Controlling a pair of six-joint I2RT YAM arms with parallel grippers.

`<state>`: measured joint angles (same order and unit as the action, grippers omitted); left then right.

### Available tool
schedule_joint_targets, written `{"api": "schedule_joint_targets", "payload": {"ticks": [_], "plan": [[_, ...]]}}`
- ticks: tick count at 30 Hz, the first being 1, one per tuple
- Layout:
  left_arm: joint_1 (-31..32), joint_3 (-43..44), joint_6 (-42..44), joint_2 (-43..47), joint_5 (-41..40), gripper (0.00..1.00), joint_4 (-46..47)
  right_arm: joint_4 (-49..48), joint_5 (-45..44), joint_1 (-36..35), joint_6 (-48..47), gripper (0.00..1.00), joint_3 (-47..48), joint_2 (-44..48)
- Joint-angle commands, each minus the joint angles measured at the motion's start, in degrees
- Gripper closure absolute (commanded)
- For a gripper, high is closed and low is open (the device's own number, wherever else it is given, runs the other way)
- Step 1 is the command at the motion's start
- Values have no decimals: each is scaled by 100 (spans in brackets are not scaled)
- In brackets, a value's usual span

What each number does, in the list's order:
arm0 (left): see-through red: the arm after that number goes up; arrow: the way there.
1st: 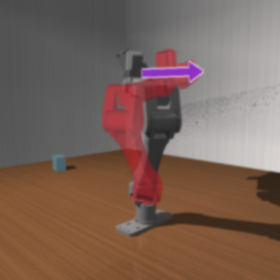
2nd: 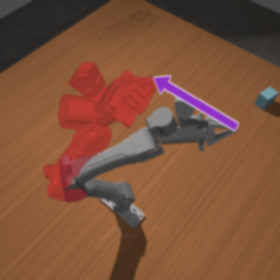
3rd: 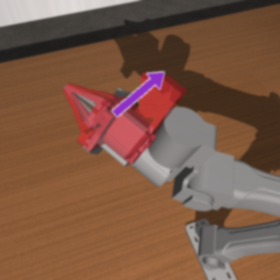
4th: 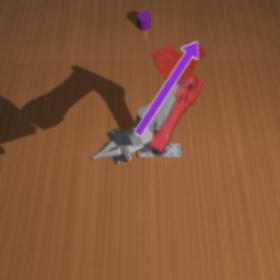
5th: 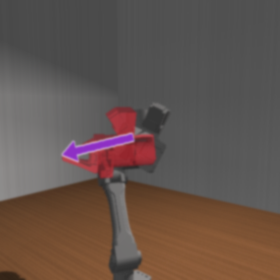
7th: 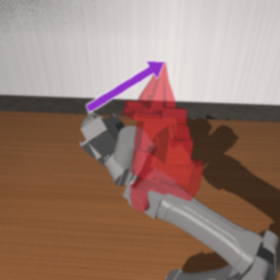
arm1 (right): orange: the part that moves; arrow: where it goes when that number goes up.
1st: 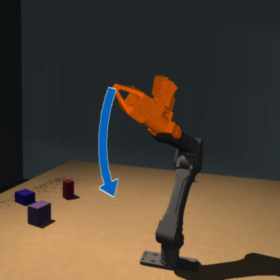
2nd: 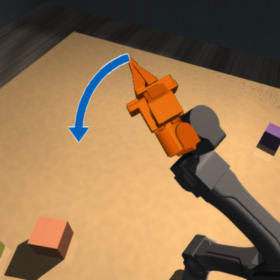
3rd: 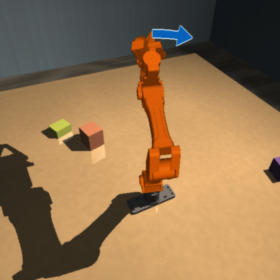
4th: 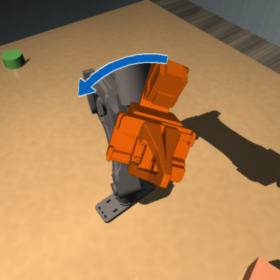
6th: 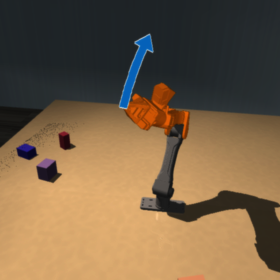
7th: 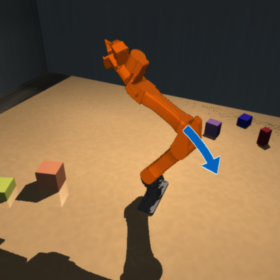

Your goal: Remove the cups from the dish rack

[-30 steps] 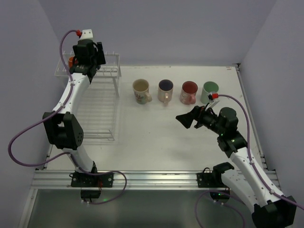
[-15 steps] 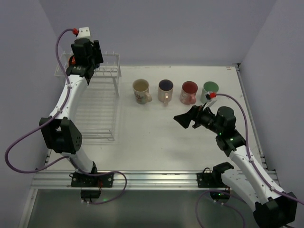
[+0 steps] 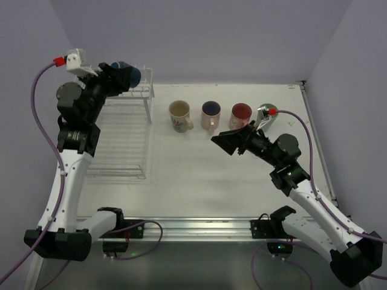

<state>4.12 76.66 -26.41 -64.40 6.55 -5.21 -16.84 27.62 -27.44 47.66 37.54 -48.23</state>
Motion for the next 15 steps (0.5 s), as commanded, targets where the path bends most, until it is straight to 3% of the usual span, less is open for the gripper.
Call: {"api": "schedule_joint_targets", "payload": {"ticks": [1, 4, 7, 15], "plan": [[36, -1282, -2074, 566, 2182, 76, 2230, -1829, -362, -235, 788, 7, -168, 86], [360, -2286, -3149, 1007, 2553, 76, 3604, -2454, -345, -411, 885, 10, -81, -221], [1245, -2735, -3265, 1271, 2255, 76, 3957, -2763, -109, -516, 929, 12, 200, -599], [2057, -3509, -3616, 1247, 1868, 77, 5038, -2973, 59, -1088, 833, 13, 711, -1276]]}}
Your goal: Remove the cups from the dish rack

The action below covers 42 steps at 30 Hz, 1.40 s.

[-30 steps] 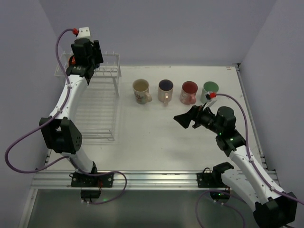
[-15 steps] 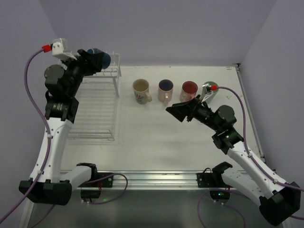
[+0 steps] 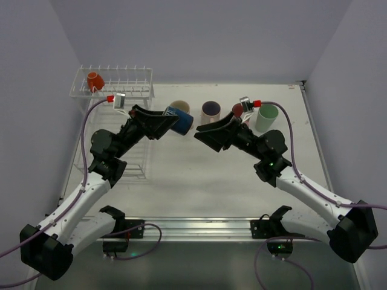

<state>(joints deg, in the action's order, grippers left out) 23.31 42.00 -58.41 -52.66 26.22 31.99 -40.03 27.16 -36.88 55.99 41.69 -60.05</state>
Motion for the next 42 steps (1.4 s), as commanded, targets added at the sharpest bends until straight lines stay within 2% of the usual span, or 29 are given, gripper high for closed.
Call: {"api": "schedule_joint_targets", "payload": {"ticks": [1, 3, 7, 16, 17, 20, 21, 22, 23, 25, 26, 28, 29, 31, 32, 33, 34, 35, 38, 40, 42], "plan": [[217, -77, -443, 37, -99, 78, 1371, -733, 114, -178, 9, 14, 287, -129], [288, -139, -495, -51, -117, 78, 1520, -796, 141, -249, 18, 18, 313, -217], [516, -288, -469, -77, -380, 79, 1635, -761, 193, -311, -9, 32, 383, -305], [1122, -649, -267, -156, -1145, 83, 2083, -857, 273, -434, 96, 49, 612, -674], [1167, -675, -258, -183, -1154, 83, 2205, -875, 264, -442, 105, 58, 621, -701], [1255, -702, -136, -192, -1259, 78, 2215, -892, 124, -443, 105, 75, 525, -701], [1255, -710, -92, -139, -1294, 75, 2198, -884, 62, -451, 105, 89, 489, -675], [1264, -728, -48, -104, -1355, 60, 2154, -840, 9, -443, 36, 94, 411, -596], [1264, -711, 109, -51, -1400, 49, 1936, -613, -69, -443, -34, 99, 392, -552], [1264, -623, 356, 150, -1557, 28, 1515, -183, -149, -451, -341, 100, 418, -386], [1264, -475, 679, 238, -1619, 11, 938, 307, -175, -443, -482, 100, 427, -324], [1264, -263, 1049, 476, -1864, 0, 198, 810, -272, -451, -894, 100, 436, -148], [1255, -27, 1512, 563, -1970, 0, -641, 1491, -368, -443, -1088, 100, 471, 36], [1255, 255, 2015, 792, -2495, 0, -1585, 2198, -535, -443, -1692, 100, 533, 221], [1255, 491, 2514, 871, -2647, 0, -2417, 2958, -640, -434, -1905, 100, 568, 387], [1255, 589, 2745, 1020, -2918, 0, -2791, 3323, -885, -442, -2107, 100, 603, 432], [1246, 729, 3174, 1091, -3338, 0, -3151, 4101, -1070, -425, -2518, 100, 699, 459], [1255, 766, 3378, 1248, -3482, 0, -3842, 4500, -1281, -408, -2679, 100, 743, 485], [1255, 714, 3976, 1486, -3887, 0, -4645, 5589, -1958, -215, -3190, 100, 867, 355], [1255, 556, 4231, 1706, -4123, 0, -4894, 5961, -2528, -22, -3461, 100, 989, 39], [1255, 415, 4303, 1908, -4326, 0, -5123, 6340, -2671, 189, -3585, 100, 1112, -471]]}}
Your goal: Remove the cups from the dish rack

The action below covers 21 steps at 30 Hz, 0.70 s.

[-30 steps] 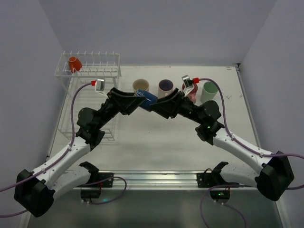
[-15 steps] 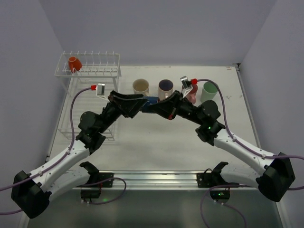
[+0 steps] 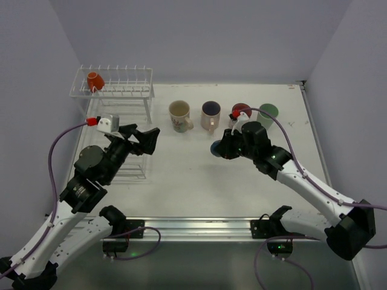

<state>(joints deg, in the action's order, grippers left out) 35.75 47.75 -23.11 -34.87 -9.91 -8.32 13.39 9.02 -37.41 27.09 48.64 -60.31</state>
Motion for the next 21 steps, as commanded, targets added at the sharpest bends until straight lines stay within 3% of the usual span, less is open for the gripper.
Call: {"api": "schedule_joint_targets", "payload": {"ticks": [1, 10, 21], "plan": [[11, -282, 817, 191, -905, 0, -1128, 1156, -1006, 399, -810, 100, 575, -620], [11, -494, 1063, 455, -820, 0, -1050, 1632, -1938, 682, -1250, 100, 1489, -2430], [2, -512, 1134, 543, -934, 0, -1093, 1430, -1596, 682, -1435, 100, 1781, -3311]]}}
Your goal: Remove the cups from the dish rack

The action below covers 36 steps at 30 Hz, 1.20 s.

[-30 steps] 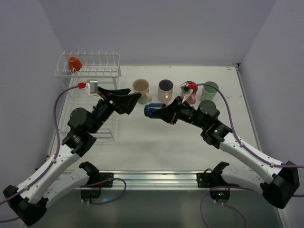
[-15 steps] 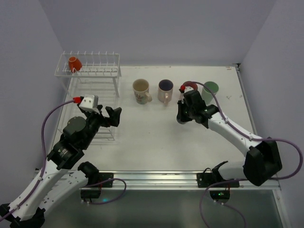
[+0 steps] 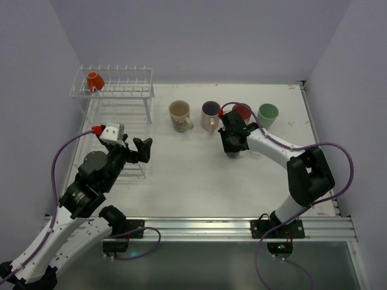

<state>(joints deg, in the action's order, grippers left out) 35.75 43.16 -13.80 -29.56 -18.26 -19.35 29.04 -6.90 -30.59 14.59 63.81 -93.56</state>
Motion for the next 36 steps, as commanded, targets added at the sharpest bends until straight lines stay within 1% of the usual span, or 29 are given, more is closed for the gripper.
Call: {"api": "schedule_joint_targets", "payload": {"ticks": [1, 5, 12, 15, 16, 18, 19, 20, 22, 23, 24, 26, 27, 28, 29, 30, 31, 32, 33, 34, 36], "plan": [[2, -53, 194, 3, -99, 0, 11, -196, 74, 0, -185, 100, 246, -4], [-33, -53, 194, -58, -107, 0, 11, -293, 197, 0, -167, 96, 141, -83], [-59, -27, 124, -190, -186, 0, 28, -293, 224, 0, -132, 74, 70, 74], [-50, 8, 71, -269, -213, 0, 54, -267, 241, 0, -88, 70, 70, 250], [-59, 17, 45, -304, -213, 0, 72, -258, 241, 0, -88, 65, 70, 364], [-59, 78, 18, -357, -239, 0, 98, -223, 233, 0, -70, 59, 87, 496], [-59, 122, -26, -436, -248, 0, 159, -171, 224, 0, -53, 51, 105, 575], [-59, 192, -43, -497, -265, 0, 177, -144, 189, 0, -35, 48, 131, 793], [-59, 526, -131, -760, -406, 0, 186, -118, 206, -17, 17, 36, 158, 1084], [-59, 684, -166, -866, -441, 0, 195, -126, 215, -52, 44, 24, 149, 1451], [-59, 1033, -175, -998, -581, 0, 256, -152, 241, -61, 114, 21, 97, 1663], [-59, 1413, -132, -1472, -862, 0, 318, -389, 372, -70, 237, 12, -43, 2111], [-68, 1911, 51, -1691, -1168, 0, 292, -512, 469, -79, 385, 11, -279, 2584], [-77, 2212, 123, -2181, -1336, 0, 231, -826, 626, -96, 465, 10, -421, 2823], [-111, 2832, 193, -2429, -1712, 0, 152, -1021, 654, -105, 631, 10, -779, 3052], [-181, 3126, 255, -2666, -1768, 0, 116, -1232, 828, -123, 729, 10, -983, 3489], [-495, 3390, 307, -3113, -1708, 0, 20, -1643, 1039, -123, 817, 10, -1167, 3668], [-725, 3880, 291, -3317, -1559, 0, -41, -1830, 1154, -131, 983, 10, -1369, 3826], [-997, 4119, 125, -3511, -1096, 0, -199, -2110, 1251, -123, 1045, 10, -1676, 4054], [-1556, 4313, 45, -3861, -848, 0, -261, -2191, 1313, -123, 1098, 10, -1792, 4134], [-1965, 4787, -8, -4170, -688, 0, -393, -2332, 1480, -132, 1160, 10, -2055, 4223]]}}
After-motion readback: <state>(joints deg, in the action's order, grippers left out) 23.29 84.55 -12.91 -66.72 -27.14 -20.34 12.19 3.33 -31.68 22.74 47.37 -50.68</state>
